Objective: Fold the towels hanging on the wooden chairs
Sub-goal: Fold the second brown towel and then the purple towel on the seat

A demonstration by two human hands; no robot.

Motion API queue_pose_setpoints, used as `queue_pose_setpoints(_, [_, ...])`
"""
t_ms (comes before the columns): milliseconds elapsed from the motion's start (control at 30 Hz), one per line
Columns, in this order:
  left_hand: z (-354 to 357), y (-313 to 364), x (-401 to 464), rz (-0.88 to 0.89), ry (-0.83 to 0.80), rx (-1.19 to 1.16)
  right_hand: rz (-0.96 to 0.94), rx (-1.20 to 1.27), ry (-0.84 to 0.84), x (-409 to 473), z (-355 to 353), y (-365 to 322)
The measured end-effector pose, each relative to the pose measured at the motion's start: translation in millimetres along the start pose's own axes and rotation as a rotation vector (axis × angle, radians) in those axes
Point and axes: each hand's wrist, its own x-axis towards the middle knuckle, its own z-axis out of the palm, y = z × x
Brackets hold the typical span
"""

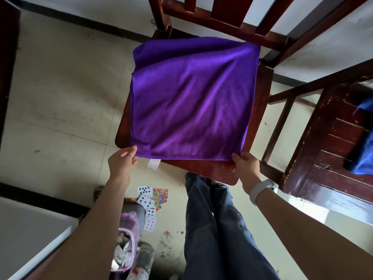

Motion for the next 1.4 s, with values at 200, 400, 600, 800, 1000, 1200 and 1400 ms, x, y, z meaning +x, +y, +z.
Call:
queue_pose_setpoints(200, [-3.9,16.5,-17.5,0.036,-0.002,-0.050,0.040,0.174,-0.159,-6.2,-20.4,-9.3])
queue_pose_setpoints(400, [-14.4,54.3,-48.4,0.096,0.010,-0.134,0.210,0.714,-0.313,-21.5,-55.2,-42.4])
queue_pose_setpoints(600, [-28.4,112.0,-99.2,0.140,0.037,-0.220,0.244,0.766,-0.425,-55.9,-119.0,-95.0])
queue_pose_setpoints(800, [-41.1,172.3,-163.9,0.143,0.016,-0.327,0.159,0.790,-0.460,-101.2,-184.2,-144.5])
queue_pose_setpoints(1000, [-52.3,212.2,-229.0,0.172,-0.189,-0.524,-0.044,0.776,-0.332,-146.5,-225.2,-171.8])
queue_pose_setpoints(1200, [-57.3,226.8,-267.0,0.171,-0.466,-0.433,-0.413,0.531,-0.088,-168.8,-264.7,-170.7])
queue_pose_setpoints(1400, [-54.8,224.7,-269.6,0.569,-0.377,0.116,-0.585,0.231,-0.023,-180.3,-293.1,-155.7])
